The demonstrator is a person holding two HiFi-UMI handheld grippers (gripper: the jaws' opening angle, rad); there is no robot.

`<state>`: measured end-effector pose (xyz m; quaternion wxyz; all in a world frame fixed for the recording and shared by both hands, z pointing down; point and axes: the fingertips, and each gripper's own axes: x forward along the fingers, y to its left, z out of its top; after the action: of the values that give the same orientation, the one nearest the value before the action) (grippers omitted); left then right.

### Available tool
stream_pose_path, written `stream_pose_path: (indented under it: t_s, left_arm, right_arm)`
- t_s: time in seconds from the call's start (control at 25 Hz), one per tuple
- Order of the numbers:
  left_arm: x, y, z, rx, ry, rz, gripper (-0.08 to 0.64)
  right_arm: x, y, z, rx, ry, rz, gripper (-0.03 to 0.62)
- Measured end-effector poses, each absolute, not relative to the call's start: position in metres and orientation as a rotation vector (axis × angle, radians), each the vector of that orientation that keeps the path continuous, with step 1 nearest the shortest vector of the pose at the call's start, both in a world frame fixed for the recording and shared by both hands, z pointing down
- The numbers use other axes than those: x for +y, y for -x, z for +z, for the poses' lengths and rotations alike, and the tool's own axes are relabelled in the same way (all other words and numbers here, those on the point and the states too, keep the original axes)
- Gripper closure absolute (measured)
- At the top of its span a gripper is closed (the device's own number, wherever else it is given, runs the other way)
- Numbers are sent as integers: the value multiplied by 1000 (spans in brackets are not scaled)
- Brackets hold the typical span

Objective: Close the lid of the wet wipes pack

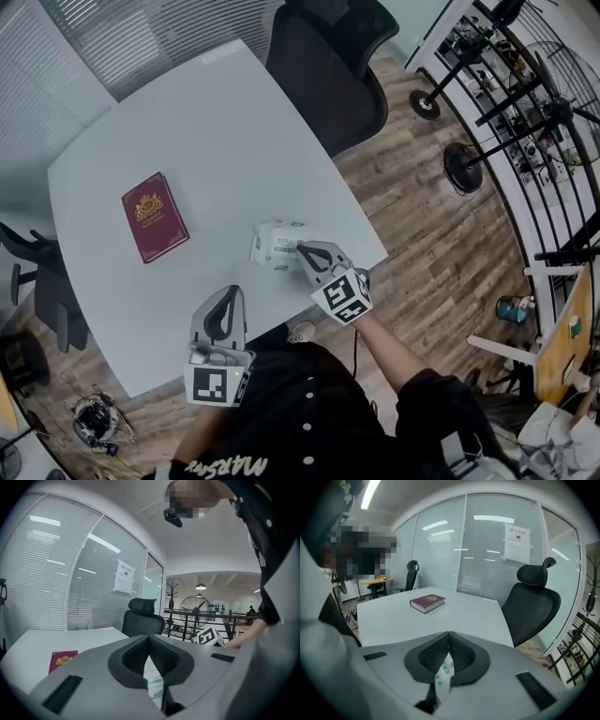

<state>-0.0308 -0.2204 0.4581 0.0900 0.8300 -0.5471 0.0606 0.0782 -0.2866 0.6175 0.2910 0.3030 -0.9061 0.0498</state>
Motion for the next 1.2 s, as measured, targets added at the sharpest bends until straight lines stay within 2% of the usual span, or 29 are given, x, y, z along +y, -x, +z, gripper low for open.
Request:
stream_pose_path:
  t_s: [0.52, 1.2]
  left_arm:
    - [-224, 12, 436, -1588, -2578, 127, 551]
    - [-237, 9, 397, -1630, -2658, 39, 551]
  right_arm:
    - [-267, -123, 504, -2664, -1034, 239, 563]
    - [-223, -242, 403, -2652, -1636, 49, 563]
